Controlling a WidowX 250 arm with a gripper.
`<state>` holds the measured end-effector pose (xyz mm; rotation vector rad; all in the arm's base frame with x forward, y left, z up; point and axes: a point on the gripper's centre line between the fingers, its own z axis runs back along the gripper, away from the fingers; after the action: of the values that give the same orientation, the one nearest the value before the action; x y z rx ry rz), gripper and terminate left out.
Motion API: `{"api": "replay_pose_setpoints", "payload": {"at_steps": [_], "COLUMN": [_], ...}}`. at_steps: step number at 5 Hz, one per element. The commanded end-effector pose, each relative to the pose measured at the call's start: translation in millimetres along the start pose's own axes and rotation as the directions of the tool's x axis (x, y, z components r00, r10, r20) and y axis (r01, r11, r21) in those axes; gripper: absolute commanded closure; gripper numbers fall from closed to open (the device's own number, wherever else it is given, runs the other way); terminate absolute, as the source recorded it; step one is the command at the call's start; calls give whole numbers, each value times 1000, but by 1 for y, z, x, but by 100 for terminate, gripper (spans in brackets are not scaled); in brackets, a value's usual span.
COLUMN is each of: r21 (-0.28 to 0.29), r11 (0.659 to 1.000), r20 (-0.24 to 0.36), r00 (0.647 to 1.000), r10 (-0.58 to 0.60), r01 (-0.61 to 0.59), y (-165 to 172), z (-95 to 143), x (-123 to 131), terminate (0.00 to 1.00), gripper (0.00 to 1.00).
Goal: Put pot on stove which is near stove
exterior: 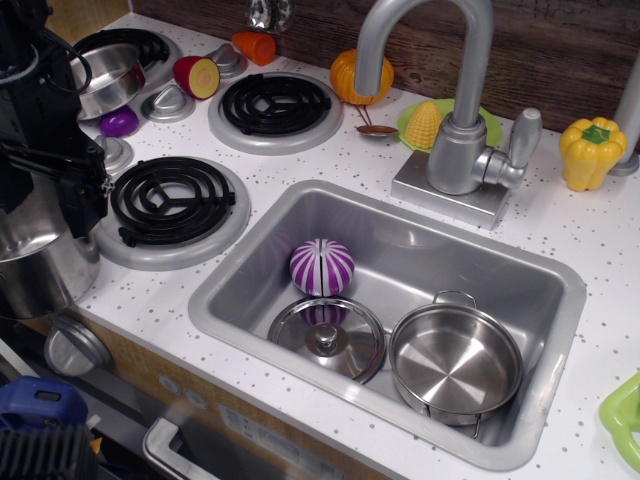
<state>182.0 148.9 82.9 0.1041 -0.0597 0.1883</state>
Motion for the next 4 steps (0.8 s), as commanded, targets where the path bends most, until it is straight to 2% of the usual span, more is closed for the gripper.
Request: {"api": "replay_pose_setpoints", "payload": {"at_steps": [1, 3, 4], "r21": [0, -46, -41], "r11": [1000, 999, 999], "r20": [0, 83, 117], "r00": [1000, 997, 993], "r10": [0, 5, 6], "r01": [0, -1, -2], "y": [0, 9, 10], "z": [0, -30, -40], "x": [0, 2, 2], "terminate": [0, 0, 0], "gripper": [0, 0, 0]}}
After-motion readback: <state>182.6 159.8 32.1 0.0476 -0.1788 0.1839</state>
